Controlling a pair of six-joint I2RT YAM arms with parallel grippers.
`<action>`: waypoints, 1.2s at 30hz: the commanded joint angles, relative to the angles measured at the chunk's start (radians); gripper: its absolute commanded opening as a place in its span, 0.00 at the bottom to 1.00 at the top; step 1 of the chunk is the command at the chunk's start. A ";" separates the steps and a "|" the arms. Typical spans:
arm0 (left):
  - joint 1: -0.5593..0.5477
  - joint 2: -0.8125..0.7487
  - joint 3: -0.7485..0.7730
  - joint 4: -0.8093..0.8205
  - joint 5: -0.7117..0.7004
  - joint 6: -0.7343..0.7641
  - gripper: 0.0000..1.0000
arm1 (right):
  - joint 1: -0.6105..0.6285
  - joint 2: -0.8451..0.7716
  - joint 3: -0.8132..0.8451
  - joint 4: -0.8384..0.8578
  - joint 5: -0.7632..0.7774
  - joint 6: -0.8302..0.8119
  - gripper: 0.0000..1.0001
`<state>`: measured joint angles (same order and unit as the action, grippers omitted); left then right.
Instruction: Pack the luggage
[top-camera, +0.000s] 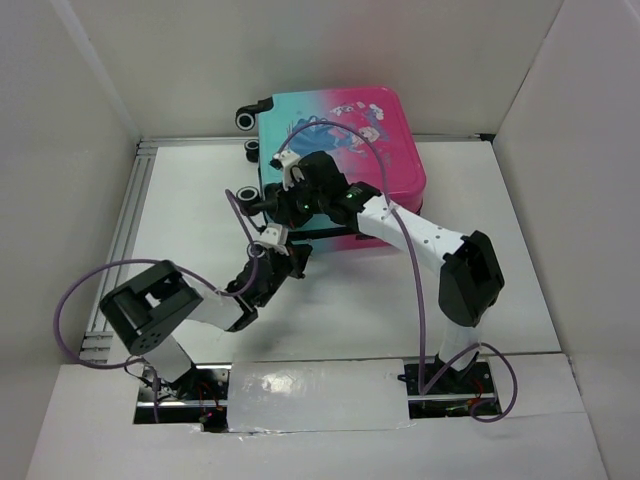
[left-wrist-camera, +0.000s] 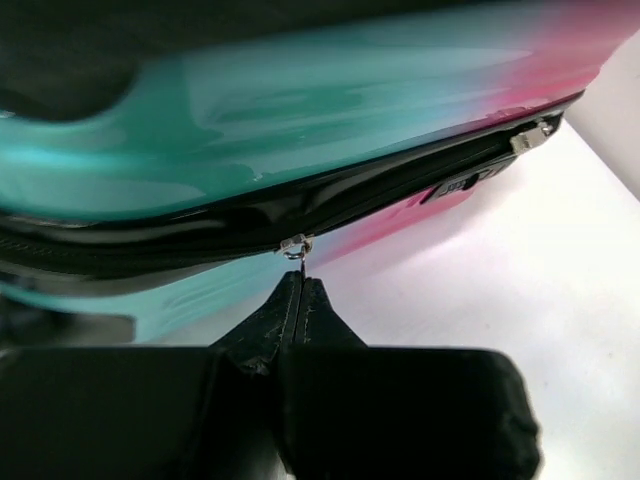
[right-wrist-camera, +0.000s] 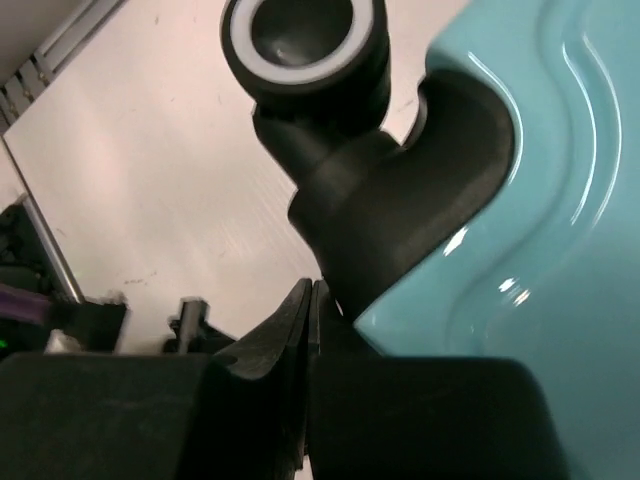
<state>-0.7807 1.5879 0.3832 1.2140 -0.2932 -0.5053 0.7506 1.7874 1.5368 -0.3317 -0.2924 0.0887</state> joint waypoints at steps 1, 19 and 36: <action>-0.081 0.084 0.063 0.087 0.109 -0.010 0.00 | -0.053 0.050 0.060 0.112 0.157 -0.030 0.00; -0.285 0.348 0.299 0.248 0.101 0.209 0.00 | -0.080 0.135 0.167 0.071 0.144 -0.050 0.00; -0.325 0.412 0.522 -0.031 0.031 0.267 0.00 | -0.109 0.176 0.260 0.002 0.231 -0.032 0.00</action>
<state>-0.9722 1.9636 0.8482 1.1927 -0.5129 -0.2367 0.7109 1.9377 1.7481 -0.4786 -0.2764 0.0811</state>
